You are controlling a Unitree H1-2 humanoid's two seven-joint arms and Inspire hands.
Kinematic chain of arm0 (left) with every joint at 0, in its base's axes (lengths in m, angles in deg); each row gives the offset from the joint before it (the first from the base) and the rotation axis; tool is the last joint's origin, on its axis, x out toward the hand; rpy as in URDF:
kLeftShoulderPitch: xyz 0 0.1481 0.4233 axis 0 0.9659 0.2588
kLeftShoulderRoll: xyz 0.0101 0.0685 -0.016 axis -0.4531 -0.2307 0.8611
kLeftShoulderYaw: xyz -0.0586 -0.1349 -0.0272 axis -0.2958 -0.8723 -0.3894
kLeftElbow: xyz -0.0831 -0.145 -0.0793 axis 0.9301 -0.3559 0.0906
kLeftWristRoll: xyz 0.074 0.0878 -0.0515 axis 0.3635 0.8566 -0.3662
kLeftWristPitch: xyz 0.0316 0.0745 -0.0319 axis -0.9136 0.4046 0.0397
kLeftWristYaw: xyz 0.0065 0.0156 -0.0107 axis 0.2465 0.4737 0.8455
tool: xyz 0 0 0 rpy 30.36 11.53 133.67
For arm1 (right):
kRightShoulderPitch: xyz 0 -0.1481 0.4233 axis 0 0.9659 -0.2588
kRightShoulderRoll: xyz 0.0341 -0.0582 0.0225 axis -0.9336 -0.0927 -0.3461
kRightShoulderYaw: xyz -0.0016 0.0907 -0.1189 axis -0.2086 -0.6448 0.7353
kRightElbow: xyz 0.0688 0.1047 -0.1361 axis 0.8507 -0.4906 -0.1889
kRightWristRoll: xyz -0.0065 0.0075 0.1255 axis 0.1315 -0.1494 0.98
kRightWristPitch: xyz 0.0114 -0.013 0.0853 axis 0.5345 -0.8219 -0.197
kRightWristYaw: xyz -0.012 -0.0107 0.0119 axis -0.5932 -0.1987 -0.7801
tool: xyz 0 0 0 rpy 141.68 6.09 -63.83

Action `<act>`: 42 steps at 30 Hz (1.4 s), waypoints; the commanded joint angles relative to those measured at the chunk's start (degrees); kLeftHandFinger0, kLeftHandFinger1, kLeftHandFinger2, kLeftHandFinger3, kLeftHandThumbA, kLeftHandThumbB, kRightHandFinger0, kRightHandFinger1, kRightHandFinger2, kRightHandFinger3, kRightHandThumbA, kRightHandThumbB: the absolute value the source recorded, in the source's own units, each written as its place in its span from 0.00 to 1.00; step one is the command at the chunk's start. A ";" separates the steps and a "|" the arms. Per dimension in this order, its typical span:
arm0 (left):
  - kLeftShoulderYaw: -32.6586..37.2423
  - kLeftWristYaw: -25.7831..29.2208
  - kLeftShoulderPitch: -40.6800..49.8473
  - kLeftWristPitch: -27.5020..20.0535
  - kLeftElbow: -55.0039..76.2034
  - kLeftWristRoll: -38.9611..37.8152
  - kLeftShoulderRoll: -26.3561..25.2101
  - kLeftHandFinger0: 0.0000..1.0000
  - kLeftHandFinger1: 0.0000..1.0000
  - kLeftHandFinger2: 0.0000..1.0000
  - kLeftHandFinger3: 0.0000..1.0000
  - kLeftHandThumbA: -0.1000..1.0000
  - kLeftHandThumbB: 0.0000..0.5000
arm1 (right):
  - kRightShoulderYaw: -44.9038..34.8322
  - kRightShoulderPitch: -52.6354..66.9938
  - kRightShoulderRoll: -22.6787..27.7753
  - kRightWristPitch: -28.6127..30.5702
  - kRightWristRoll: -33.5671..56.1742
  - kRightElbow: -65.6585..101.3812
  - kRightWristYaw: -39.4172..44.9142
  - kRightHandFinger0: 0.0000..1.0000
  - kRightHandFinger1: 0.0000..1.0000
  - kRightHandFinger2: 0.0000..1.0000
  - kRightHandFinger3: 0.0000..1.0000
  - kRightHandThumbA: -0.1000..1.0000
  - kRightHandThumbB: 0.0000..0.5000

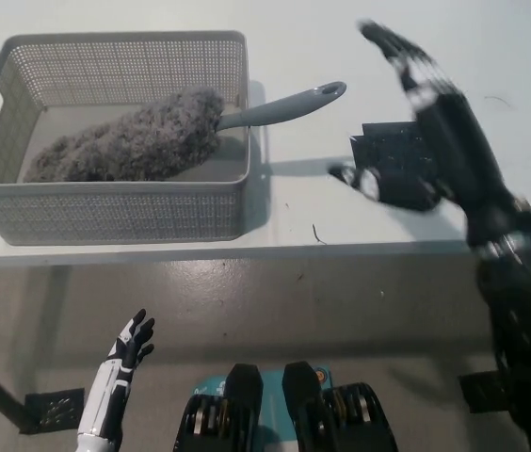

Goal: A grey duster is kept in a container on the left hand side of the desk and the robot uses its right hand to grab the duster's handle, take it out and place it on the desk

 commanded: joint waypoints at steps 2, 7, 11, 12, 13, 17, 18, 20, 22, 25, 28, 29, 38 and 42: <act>0.38 1.57 -0.67 -6.67 1.69 3.47 -0.66 1.00 1.00 1.00 1.00 1.00 0.13 | 11.16 -22.83 1.72 -14.73 -23.62 -14.67 12.60 1.00 1.00 1.00 1.00 0.96 1.00; 0.56 0.91 -0.71 -6.64 1.80 3.15 -0.73 1.00 1.00 1.00 1.00 1.00 0.12 | 15.30 -28.49 1.69 -16.32 -24.90 -24.97 11.83 1.00 1.00 1.00 1.00 0.96 1.00; 0.75 0.21 -0.78 -6.38 2.01 2.73 -0.97 1.00 1.00 1.00 1.00 1.00 0.12 | 18.30 -31.82 1.82 -16.51 -24.43 -33.02 10.48 1.00 1.00 1.00 1.00 0.94 1.00; 0.76 0.14 -0.82 -6.42 1.93 2.65 -0.97 1.00 1.00 1.00 1.00 1.00 0.12 | 19.02 -32.43 1.85 -16.82 -24.47 -34.66 10.34 1.00 1.00 1.00 1.00 0.94 1.00; 0.82 0.05 -0.86 -6.42 1.92 2.67 -1.00 1.00 1.00 1.00 1.00 1.00 0.13 | 19.71 -33.13 1.84 -17.44 -24.41 -36.36 10.74 1.00 1.00 1.00 1.00 0.94 1.00; 0.96 -0.17 -0.91 -6.20 2.21 2.90 -1.28 1.00 1.00 1.00 1.00 1.00 0.14 | 22.34 -34.52 2.35 -19.92 -24.50 -39.23 12.90 1.00 1.00 1.00 1.00 0.95 1.00; 1.02 -0.22 -0.99 -6.35 2.14 2.90 -1.30 1.00 1.00 1.00 1.00 1.00 0.14 | 22.59 -34.70 2.43 -20.21 -24.30 -39.68 13.18 1.00 1.00 1.00 1.00 0.95 1.00; 1.15 -0.44 -1.13 -6.33 2.04 2.89 -1.45 1.00 1.00 1.00 1.00 1.00 0.17 | 23.35 -35.12 2.56 -20.97 -24.36 -40.90 13.47 1.00 1.00 1.00 1.00 0.95 1.00; 1.29 -0.84 -1.12 -5.92 2.24 2.47 -1.59 1.00 1.00 1.00 1.00 1.00 0.21 | 23.88 -35.40 2.70 -21.27 -24.27 -41.49 13.57 1.00 1.00 1.00 1.00 0.95 1.00; 1.38 -1.04 -1.40 -6.17 2.14 2.28 -1.69 1.00 1.00 1.00 1.00 1.00 0.23 | 24.43 -36.02 2.94 -21.97 -24.31 -42.03 14.31 1.00 1.00 1.00 1.00 0.94 1.00; 1.51 -1.01 -1.41 -5.93 2.03 2.58 -1.64 1.00 1.00 1.00 1.00 1.00 0.25 | 24.53 -36.35 3.14 -22.34 -23.88 -42.16 15.34 1.00 1.00 1.00 1.00 0.94 1.00; 1.55 -0.96 -1.50 -5.82 2.06 2.74 -1.62 1.00 1.00 1.00 1.00 1.00 0.27 | 24.48 -36.59 3.15 -22.33 -23.55 -42.36 15.90 1.00 1.00 1.00 1.00 0.95 1.00; 1.91 -1.60 -2.11 -5.70 2.22 2.51 -1.92 1.00 1.00 1.00 1.00 1.00 0.29 | 22.04 -38.09 2.32 -21.59 -18.12 -42.94 20.24 1.00 1.00 1.00 1.00 0.94 1.00; 1.95 -1.60 -2.26 -5.44 2.34 2.92 -2.02 1.00 1.00 1.00 1.00 1.00 0.30 | 21.84 -38.78 2.17 -21.46 -17.82 -42.82 20.50 1.00 1.00 1.00 1.00 0.95 1.00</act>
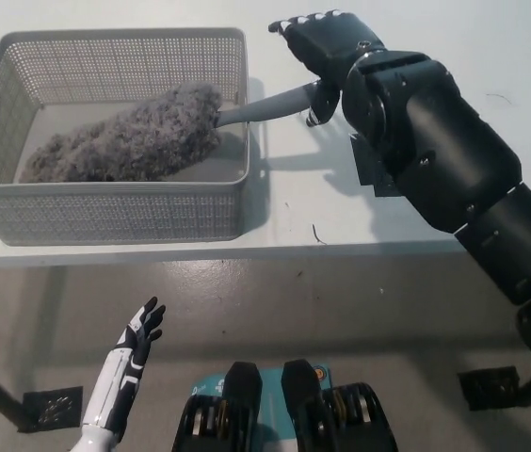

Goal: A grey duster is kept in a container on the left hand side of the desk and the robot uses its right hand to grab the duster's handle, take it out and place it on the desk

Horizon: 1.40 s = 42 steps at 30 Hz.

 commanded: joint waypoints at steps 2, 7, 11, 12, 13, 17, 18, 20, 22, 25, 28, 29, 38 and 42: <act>0.71 -0.62 -0.78 -1.42 1.94 0.74 -0.80 1.00 1.00 1.00 1.00 1.00 0.32 | -1.03 -5.44 -0.19 -0.93 1.99 0.83 2.10 1.00 1.00 1.00 1.00 0.95 1.00; 0.88 -0.65 -0.84 -1.45 1.74 0.40 -0.84 1.00 1.00 1.00 1.00 1.00 0.33 | -0.51 -5.66 -0.99 -1.58 1.91 0.52 1.89 1.00 1.00 1.00 1.00 0.94 1.00; 0.96 -0.80 -0.79 -1.47 1.75 -0.12 -0.95 1.00 1.00 1.00 1.00 1.00 0.34 | 0.00 -5.38 -2.19 -1.24 2.04 -1.61 0.45 1.00 1.00 1.00 1.00 0.93 1.00; 0.98 -0.79 -0.79 -1.46 1.75 -0.13 -0.95 1.00 1.00 1.00 1.00 1.00 0.34 | -0.02 -5.36 -2.33 -1.19 2.14 -1.83 0.35 1.00 1.00 1.00 1.00 0.93 1.00; 1.02 -0.67 -0.77 -1.55 1.83 0.06 -0.96 1.00 1.00 1.00 1.00 1.00 0.33 | -0.31 -5.41 -3.21 -1.61 2.64 -3.25 0.16 1.00 1.00 1.00 1.00 0.90 1.00; 1.18 -0.51 -0.83 -1.60 1.68 0.53 -1.20 1.00 1.00 1.00 1.00 1.00 0.32 | -0.16 -5.83 -5.17 -0.61 3.09 -8.27 -1.71 1.00 1.00 1.00 1.00 0.90 1.00; 1.27 -0.39 -0.83 -1.64 1.70 0.64 -1.10 1.00 1.00 1.00 1.00 1.00 0.31 | -0.38 -5.77 -5.77 -0.42 3.43 -9.76 -2.37 1.00 1.00 1.00 1.00 0.89 1.00; 1.48 -0.58 -0.91 -1.30 1.82 0.20 -0.98 1.00 1.00 1.00 1.00 1.00 0.31 | -0.86 -5.71 -6.67 0.10 4.12 -12.72 -3.82 1.00 1.00 1.00 1.00 0.88 1.00; 1.46 -0.68 -1.03 -1.19 1.82 -0.11 -1.05 1.00 1.00 1.00 1.00 1.00 0.33 | -0.80 -5.94 -7.50 0.45 4.42 -15.68 -4.76 1.00 1.00 1.00 1.00 0.88 1.00; 1.61 -0.88 -1.26 -0.75 1.85 -0.12 -1.21 1.00 1.00 1.00 1.00 1.00 0.32 | -1.01 -6.18 -8.22 1.57 5.12 -19.32 -7.07 1.00 1.00 1.00 1.00 0.88 1.00; 1.92 -0.98 -1.28 -1.42 1.51 0.10 -1.23 1.00 1.00 1.00 1.00 1.00 0.33 | -1.75 -5.77 -9.34 4.69 5.62 -23.65 -16.08 1.00 1.00 1.00 1.00 0.81 0.86; 1.96 -0.84 -1.40 -1.61 1.34 0.30 -1.15 1.00 1.00 1.00 1.00 1.00 0.34 | -3.09 -5.26 -9.93 7.67 6.13 -25.44 -25.05 0.53 0.43 0.50 0.66 0.42 0.86; 1.77 -1.20 -1.90 -2.13 1.06 -0.40 -1.59 1.00 1.00 1.00 1.00 1.00 0.32 | -5.37 -3.41 -9.88 11.81 6.04 -29.55 -46.74 0.00 0.35 0.78 0.81 0.00 0.36; 1.72 -1.22 -1.86 -2.51 0.68 -0.38 -1.80 1.00 1.00 1.00 1.00 1.00 0.31 | -7.15 -3.03 -9.26 12.54 7.24 -29.01 -49.76 0.01 0.39 0.76 0.83 0.04 0.16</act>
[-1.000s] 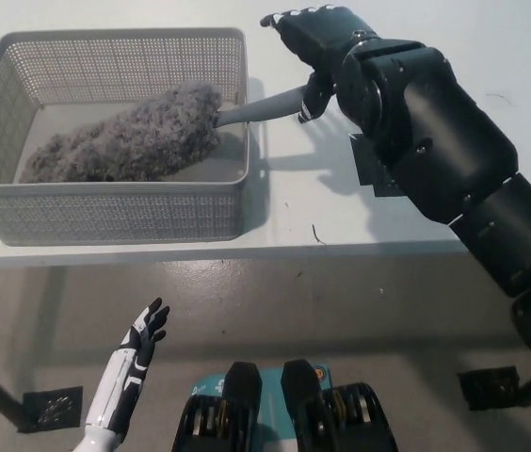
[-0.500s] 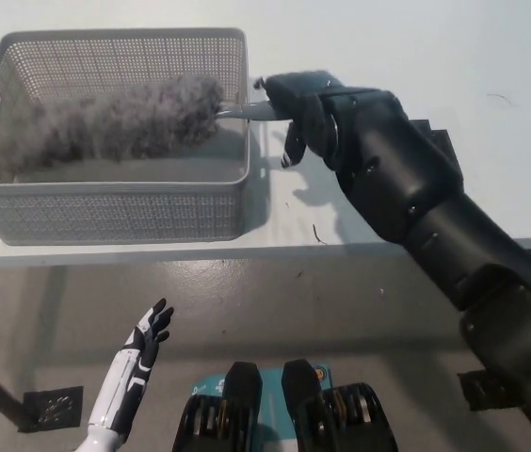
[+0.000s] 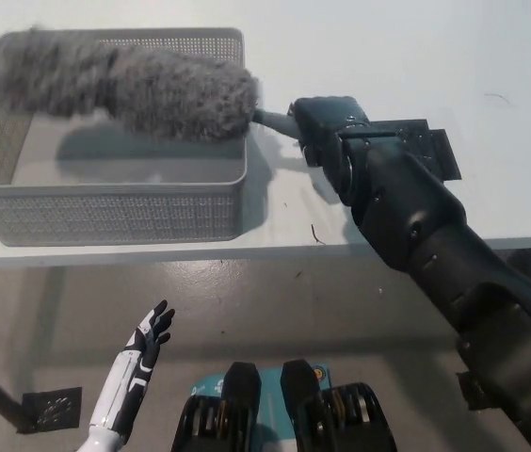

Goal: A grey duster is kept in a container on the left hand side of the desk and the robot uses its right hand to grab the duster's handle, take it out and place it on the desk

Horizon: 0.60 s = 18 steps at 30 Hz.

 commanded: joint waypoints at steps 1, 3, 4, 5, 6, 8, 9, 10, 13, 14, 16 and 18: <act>0.10 -1.08 -1.72 -2.78 1.25 -0.36 -1.32 1.00 1.00 1.00 1.00 1.00 0.32 | -5.99 -4.66 -0.99 9.68 3.90 -1.80 -30.86 0.00 0.36 0.72 0.78 0.06 0.15; 0.03 -0.92 -1.73 -2.30 1.23 -0.29 -1.18 1.00 1.00 1.00 1.00 1.00 0.35 | -6.40 -4.90 -0.85 8.80 3.94 -1.58 -30.48 0.00 0.22 0.54 0.57 0.30 0.18; 0.02 -0.82 -1.73 -2.31 1.20 -0.18 -1.12 1.00 1.00 1.00 1.00 1.00 0.34 | -6.73 -4.97 -0.82 8.69 4.13 -1.54 -30.40 0.00 0.19 0.50 0.51 0.34 0.19; 0.09 -0.82 -1.74 -2.58 1.10 -0.03 -1.16 1.00 1.00 1.00 1.00 1.00 0.32 | -8.03 -4.79 -0.77 9.16 5.28 -1.18 -30.46 0.00 0.15 0.45 0.43 0.37 0.20; 0.14 -0.88 -1.77 -2.80 0.96 -0.06 -1.19 1.00 1.00 1.00 1.00 1.00 0.30 | -8.98 -4.67 -0.76 9.63 6.20 -0.97 -30.48 0.00 0.10 0.38 0.33 0.38 0.20; 0.17 -0.90 -1.83 -2.87 0.60 -0.08 -1.18 1.00 1.00 1.00 1.00 1.00 0.32 | -11.69 -4.33 -0.93 11.05 8.69 -0.46 -31.24 0.00 0.02 0.32 0.27 0.33 0.20; 0.18 -0.83 -1.68 -2.81 0.57 0.03 -1.14 1.00 1.00 1.00 1.00 1.00 0.32 | -12.63 -4.15 -1.07 11.64 9.63 -0.36 -31.29 0.00 0.02 0.34 0.27 0.32 0.18; 0.26 -0.69 -1.38 -2.51 0.85 0.48 -1.12 1.00 1.00 1.00 1.00 1.00 0.31 | -14.92 -4.13 -1.32 11.64 11.82 0.03 -30.57 0.00 0.02 0.35 0.28 0.33 0.11; 0.34 -0.51 -1.20 -1.99 1.29 1.08 -1.12 1.00 1.00 1.00 1.00 0.99 0.30 | -20.37 -4.46 -1.84 12.89 16.36 0.83 -30.58 0.00 0.05 0.38 0.29 0.30 0.08; 0.33 -0.51 -1.19 -1.98 1.33 1.02 -1.07 1.00 1.00 1.00 1.00 0.98 0.30 | -22.34 -4.52 -2.11 13.40 17.89 1.25 -30.78 0.00 0.04 0.36 0.30 0.25 0.10; 0.37 -0.67 -1.13 -1.45 1.59 0.90 -1.05 1.00 1.00 1.00 1.00 0.98 0.32 | -27.94 -4.91 -2.70 14.53 22.64 3.12 -30.29 0.00 0.00 0.24 0.18 0.17 0.08; 0.42 -0.78 -1.24 -1.58 1.22 0.91 -1.18 1.00 1.00 1.00 1.00 0.99 0.32 | -31.41 -5.49 -2.84 15.00 25.49 4.38 -29.32 0.00 0.00 0.26 0.10 0.19 0.05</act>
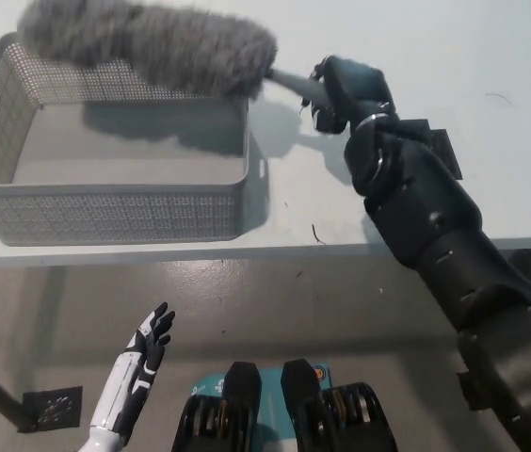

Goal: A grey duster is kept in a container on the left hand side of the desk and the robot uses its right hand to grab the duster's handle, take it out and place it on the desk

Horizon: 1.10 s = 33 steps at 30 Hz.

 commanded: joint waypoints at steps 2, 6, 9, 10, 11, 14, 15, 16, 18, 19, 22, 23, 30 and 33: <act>0.37 -0.67 -1.26 -1.98 1.35 0.86 -1.16 1.00 1.00 1.00 1.00 0.98 0.29 | -17.03 -6.82 -2.16 10.93 19.71 8.03 -13.28 0.00 0.00 0.34 0.10 0.18 0.04; 0.49 -0.54 -1.24 -2.14 1.28 1.35 -1.18 1.00 1.00 1.00 1.00 0.96 0.30 | -22.34 -7.28 -2.78 12.10 23.73 12.07 -12.18 0.00 0.06 0.46 0.31 0.26 0.02; 0.68 -0.29 -1.26 -2.54 1.05 2.06 -1.13 1.00 1.00 1.00 1.00 0.95 0.29 | -25.42 -7.34 -3.48 9.56 25.15 16.47 -12.20 0.00 0.00 0.35 0.68 0.28 0.03; 0.73 -0.24 -1.28 -2.92 0.96 2.12 -1.14 1.00 1.00 1.00 1.00 0.95 0.29 | -26.12 -7.62 -3.44 8.52 25.08 16.80 -12.37 0.00 0.00 0.32 0.44 0.27 0.04; 0.79 -0.20 -1.31 -3.08 0.90 2.16 -1.17 1.00 1.00 1.00 1.00 0.95 0.29 | -26.49 -7.76 -3.37 8.40 25.02 16.76 -12.31 0.00 0.00 0.31 0.36 0.25 0.04; 0.69 -0.36 -1.13 -3.09 0.95 1.70 -1.24 1.00 1.00 1.00 1.00 0.93 0.26 | -24.34 -6.22 -1.80 9.23 22.35 18.54 -10.74 0.00 0.03 0.36 0.00 0.20 0.03; 0.59 -0.26 -1.04 -2.86 1.10 1.86 -1.22 1.00 1.00 1.00 1.00 0.93 0.27 | -23.33 -5.33 -0.92 9.12 21.14 19.35 -10.15 0.00 0.05 0.36 0.00 0.21 0.05; 0.57 -0.22 -1.01 -2.61 1.21 1.95 -1.23 1.00 1.00 1.00 1.00 0.93 0.28 | -22.51 -4.72 -0.24 8.78 20.19 19.84 -10.21 0.00 0.06 0.37 0.00 0.20 0.06; 0.54 0.12 -0.34 -2.10 1.80 2.54 -1.21 1.00 1.00 1.00 1.00 0.94 0.28 | -20.44 -2.90 1.36 6.43 17.43 21.25 -10.28 0.00 0.09 0.40 0.04 0.23 0.08; 0.42 0.30 0.00 -2.23 1.96 2.73 -1.28 1.00 1.00 1.00 1.00 0.94 0.28 | -19.88 -1.84 1.93 5.37 17.41 22.53 -9.64 0.00 0.10 0.42 0.12 0.20 0.08; 0.23 0.13 0.21 -2.94 1.75 2.24 -1.47 1.00 1.00 1.00 1.00 0.94 0.24 | -17.74 1.24 5.88 5.52 15.88 23.49 -7.94 0.00 0.07 0.40 0.28 0.11 0.07; 0.14 0.25 0.54 -3.09 1.78 2.12 -1.57 1.00 1.00 1.00 1.00 0.94 0.24 | -16.85 2.27 7.37 5.37 15.24 23.20 -7.73 0.00 0.07 0.39 0.29 0.09 0.08; -1.03 1.20 3.44 -2.89 3.45 2.74 -2.01 1.00 1.00 1.00 1.00 0.95 0.25 | -8.48 7.78 16.66 9.52 11.74 17.14 -6.65 0.00 0.00 0.33 0.29 0.00 0.16; -1.56 1.37 4.41 -2.88 4.09 2.37 -2.13 1.00 1.00 1.00 1.00 0.95 0.25 | -5.65 9.83 19.54 9.96 11.28 15.11 -5.87 0.00 0.00 0.21 0.14 0.00 0.19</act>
